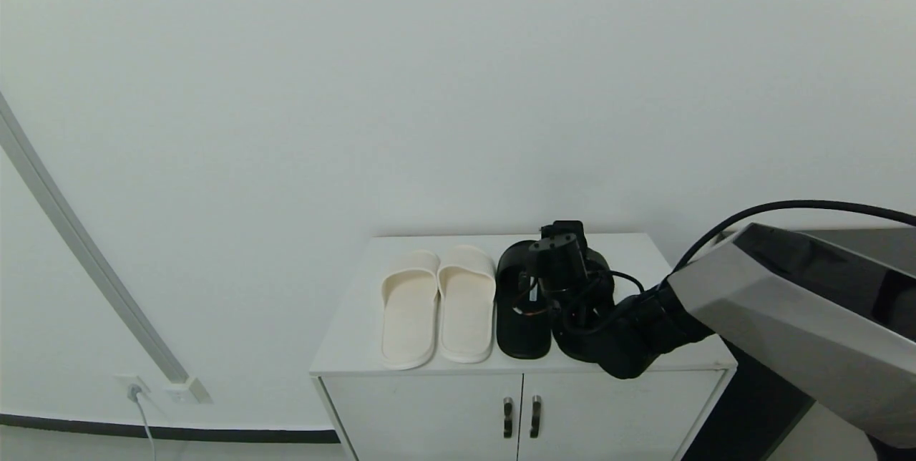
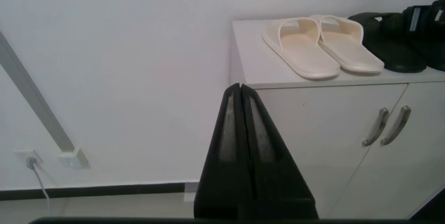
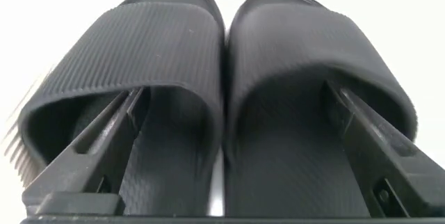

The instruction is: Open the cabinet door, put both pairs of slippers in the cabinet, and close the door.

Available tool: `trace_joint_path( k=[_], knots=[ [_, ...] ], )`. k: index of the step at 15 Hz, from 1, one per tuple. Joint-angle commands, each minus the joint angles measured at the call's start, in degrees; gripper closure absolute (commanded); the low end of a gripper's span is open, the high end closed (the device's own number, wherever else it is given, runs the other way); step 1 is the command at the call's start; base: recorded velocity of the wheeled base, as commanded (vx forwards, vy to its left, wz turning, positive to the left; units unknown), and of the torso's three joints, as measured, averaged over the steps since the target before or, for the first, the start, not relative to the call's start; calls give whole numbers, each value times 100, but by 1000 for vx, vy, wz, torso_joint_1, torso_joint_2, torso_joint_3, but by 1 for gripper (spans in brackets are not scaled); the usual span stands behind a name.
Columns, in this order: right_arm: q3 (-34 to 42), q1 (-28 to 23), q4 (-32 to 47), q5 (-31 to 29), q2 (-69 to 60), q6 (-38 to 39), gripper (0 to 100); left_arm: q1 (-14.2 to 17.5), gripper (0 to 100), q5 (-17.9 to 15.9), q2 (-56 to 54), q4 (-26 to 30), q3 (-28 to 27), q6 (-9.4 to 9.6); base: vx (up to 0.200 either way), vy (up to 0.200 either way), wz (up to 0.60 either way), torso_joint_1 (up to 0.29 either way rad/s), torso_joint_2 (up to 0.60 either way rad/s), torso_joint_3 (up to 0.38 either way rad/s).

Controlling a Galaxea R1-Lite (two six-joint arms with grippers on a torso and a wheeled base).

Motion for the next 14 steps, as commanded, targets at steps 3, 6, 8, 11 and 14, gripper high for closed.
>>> trace_joint_path(
  k=[3,6,8,11,14],
  knots=[
    [-126,-89,-341,-5,326,-152,100,1,100,3,4,-1,1,-1,0,0,0,0,0,0],
    [-91,-125,-411,-5,334,-152,100,1,100,3,4,-1,1,-1,0,0,0,0,0,0],
    [-73,-125,-411,-14,334,-152,100,1,100,3,4,-1,1,-1,0,0,0,0,0,0],
    [120,-107,-438,-14,36,-179,100,1,100,3,4,-1,1,-1,0,0,0,0,0,0],
    [753,-45,-605,224,-685,-390,100,1,100,3,4,-1,1,-1,0,0,0,0,0,0]
  ],
)
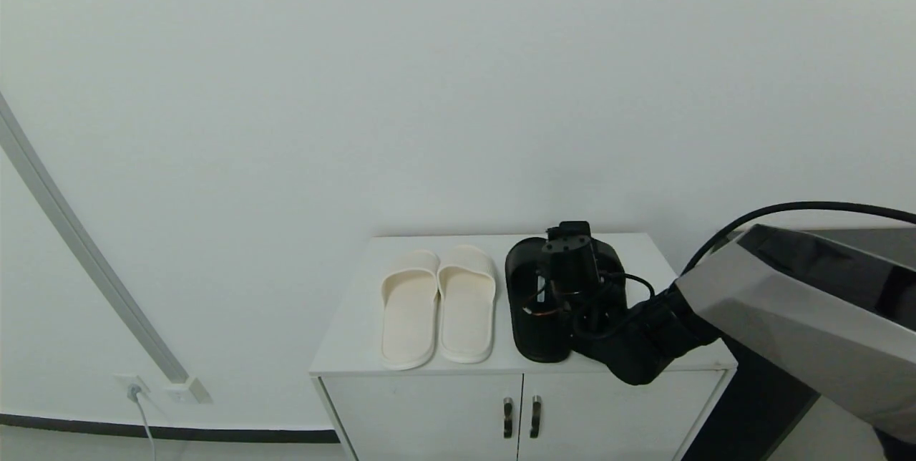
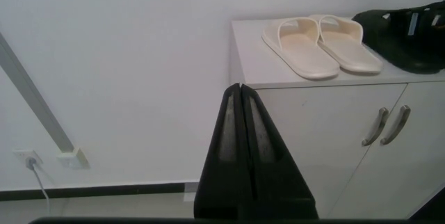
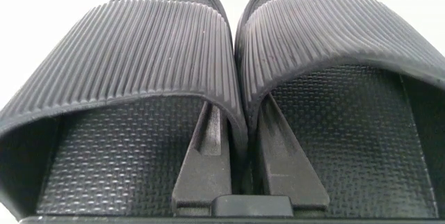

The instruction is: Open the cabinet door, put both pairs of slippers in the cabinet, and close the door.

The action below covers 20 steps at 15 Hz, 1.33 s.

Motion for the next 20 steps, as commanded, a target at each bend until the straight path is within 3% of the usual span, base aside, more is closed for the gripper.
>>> trace_joint_path(
  k=[1,3,5,9,14,20],
  knots=[
    [956,121,-293,505,-1161,-214,100,1,100,3,4,-1,1,-1,0,0,0,0,0,0],
    [1782,244,-539,1041,-1882,-390,100,1,100,3,4,-1,1,-1,0,0,0,0,0,0],
    [2819,367,-759,1981,-2778,-610,100,1,100,3,4,-1,1,-1,0,0,0,0,0,0],
    [3918,429,-715,3423,-3912,-1067,100,1,100,-5,4,-1,1,-1,0,0,0,0,0,0],
    [4296,385,-583,4416,-4193,-1867,100,1,100,3,4,-1,1,-18,0,0,0,0,0,0],
    [4252,394,-557,4759,-4140,-1946,100,1,100,3,4,-1,1,-18,0,0,0,0,0,0]
  ],
)
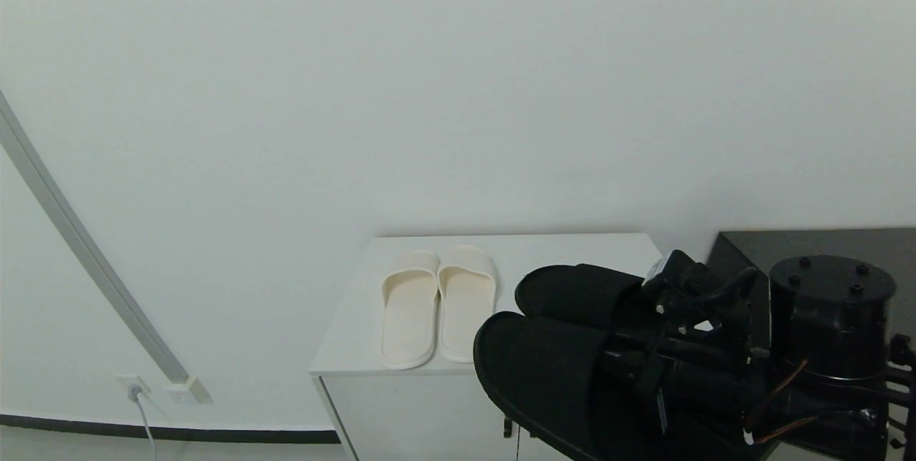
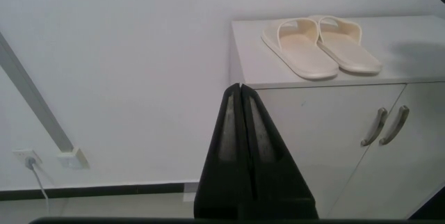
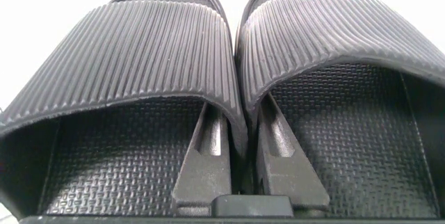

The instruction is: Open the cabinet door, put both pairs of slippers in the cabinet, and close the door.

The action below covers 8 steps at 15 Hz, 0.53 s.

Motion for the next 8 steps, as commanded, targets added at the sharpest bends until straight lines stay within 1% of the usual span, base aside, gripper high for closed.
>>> trace_joint_path(
  k=[1,4,8],
  knots=[
    [-46,55,-20,28,76,121,100,1,100,2,4,-1,1,-1,0,0,0,0,0,0],
    [-81,125,-11,28,181,227,100,1,100,2,4,-1,1,-1,0,0,0,0,0,0],
    [-46,152,6,28,208,227,100,1,100,2,4,-1,1,-1,-200,0,0,8,7,2]
  ],
)
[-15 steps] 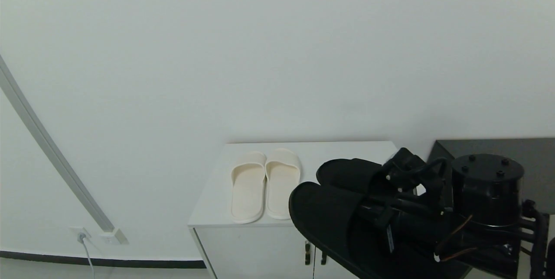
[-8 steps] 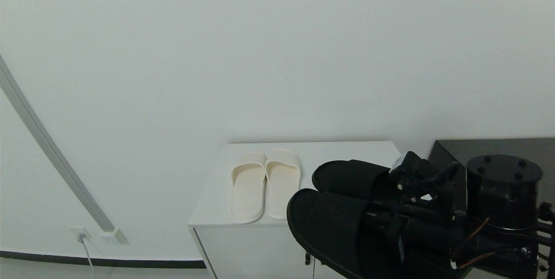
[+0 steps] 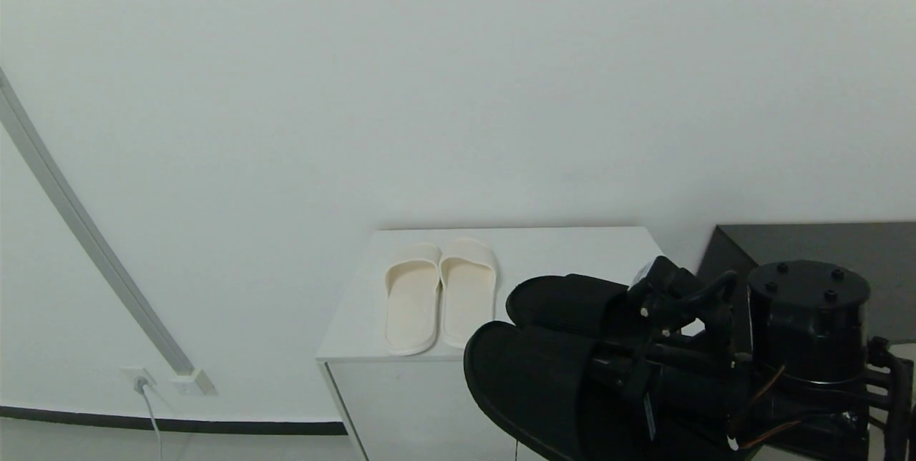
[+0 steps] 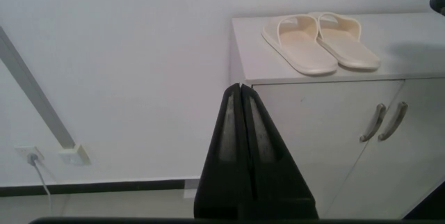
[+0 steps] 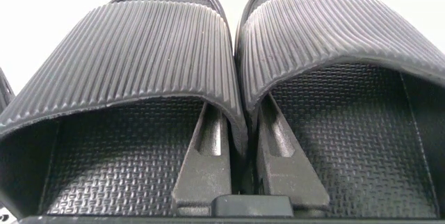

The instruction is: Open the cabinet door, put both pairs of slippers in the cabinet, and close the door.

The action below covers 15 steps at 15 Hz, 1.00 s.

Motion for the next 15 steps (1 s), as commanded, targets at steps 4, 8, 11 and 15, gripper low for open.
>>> trace_joint_path(
  k=[4,8,11,15],
  knots=[
    [46,18,-1,-3,53,-9,100,1,100,3,4,2,-1,-1,-150,0,0,-8,-3,4],
    [108,9,-45,6,44,-26,100,1,100,3,4,2,-1,-1,0,0,0,0,0,0],
    [169,18,-36,6,44,-44,100,1,100,-5,4,2,-1,-1,0,0,0,0,0,0],
    [169,27,-45,6,27,-44,100,1,100,-23,4,2,-1,-1,0,0,0,0,0,0]
  ],
)
